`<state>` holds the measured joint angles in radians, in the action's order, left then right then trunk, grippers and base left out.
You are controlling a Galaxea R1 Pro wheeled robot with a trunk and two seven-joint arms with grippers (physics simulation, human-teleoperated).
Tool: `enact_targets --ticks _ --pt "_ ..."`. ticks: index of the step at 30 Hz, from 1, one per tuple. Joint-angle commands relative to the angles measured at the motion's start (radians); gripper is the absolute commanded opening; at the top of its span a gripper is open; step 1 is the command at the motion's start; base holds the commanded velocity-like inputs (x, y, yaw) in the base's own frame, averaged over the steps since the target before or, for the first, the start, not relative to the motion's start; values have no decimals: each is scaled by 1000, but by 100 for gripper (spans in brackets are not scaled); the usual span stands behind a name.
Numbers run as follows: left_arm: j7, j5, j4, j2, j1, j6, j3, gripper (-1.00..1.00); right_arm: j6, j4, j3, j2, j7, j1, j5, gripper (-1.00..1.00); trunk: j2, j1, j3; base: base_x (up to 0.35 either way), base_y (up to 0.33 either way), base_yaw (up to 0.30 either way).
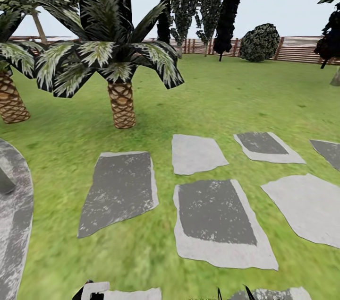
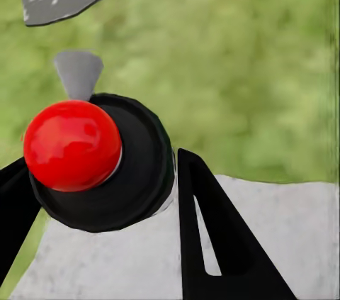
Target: Pick up the pesticide atomizer in the garden and spray insectifuge to fully cover both potted plants in the garden.
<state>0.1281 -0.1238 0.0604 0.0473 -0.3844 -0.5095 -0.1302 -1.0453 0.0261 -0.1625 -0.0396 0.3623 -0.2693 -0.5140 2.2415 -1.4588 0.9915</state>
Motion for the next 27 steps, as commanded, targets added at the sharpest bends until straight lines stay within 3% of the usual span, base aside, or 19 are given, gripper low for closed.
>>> enact_targets --ticks 1,12,27 --pt "2 -10 0 0 0 -3 -9 -100 -2 -1 -8 0 4 -1 -11 100 0 0 1 0 0 -300" --pt "2 -8 1 0 0 -3 -9 -100 -2 -1 -8 0 4 -1 -11 100 0 0 1 27 -2 -300" --pt "4 -8 1 0 -1 -3 -9 -100 -2 -1 -8 0 4 -1 -11 100 0 0 1 280 -100 -300"
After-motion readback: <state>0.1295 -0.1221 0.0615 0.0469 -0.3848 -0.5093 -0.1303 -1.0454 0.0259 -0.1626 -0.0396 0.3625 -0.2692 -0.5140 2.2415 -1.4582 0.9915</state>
